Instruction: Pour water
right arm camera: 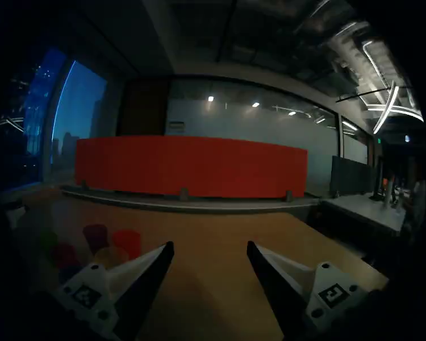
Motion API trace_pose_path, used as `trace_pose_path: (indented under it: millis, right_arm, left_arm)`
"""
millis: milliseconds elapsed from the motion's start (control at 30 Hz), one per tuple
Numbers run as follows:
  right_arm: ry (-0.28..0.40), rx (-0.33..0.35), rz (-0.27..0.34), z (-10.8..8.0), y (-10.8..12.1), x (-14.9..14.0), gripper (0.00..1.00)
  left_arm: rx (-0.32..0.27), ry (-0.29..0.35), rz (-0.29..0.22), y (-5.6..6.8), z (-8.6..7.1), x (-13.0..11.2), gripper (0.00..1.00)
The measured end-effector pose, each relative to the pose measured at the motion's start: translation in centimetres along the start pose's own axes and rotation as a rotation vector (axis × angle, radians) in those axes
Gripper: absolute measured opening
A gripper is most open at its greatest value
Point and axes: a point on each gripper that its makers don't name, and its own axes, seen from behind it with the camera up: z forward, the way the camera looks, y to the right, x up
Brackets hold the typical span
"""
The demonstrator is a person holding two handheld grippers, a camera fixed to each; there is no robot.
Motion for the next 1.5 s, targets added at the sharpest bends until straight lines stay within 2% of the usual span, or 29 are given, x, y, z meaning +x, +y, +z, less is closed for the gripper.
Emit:
trace_pose_path:
  millis: [700,1500]
  right_arm:
    - [-0.015,0.002,0.013,0.5,0.1,-0.6,0.99]
    - [-0.001,0.0,0.024,-0.3,1.0,-0.7,0.99]
  left_arm:
    - [-0.002,-0.017,-0.006,-0.2,0.5,-1.0,0.9]
    - [-0.003,-0.019,-0.004,-0.1,0.6,-1.1,0.9]
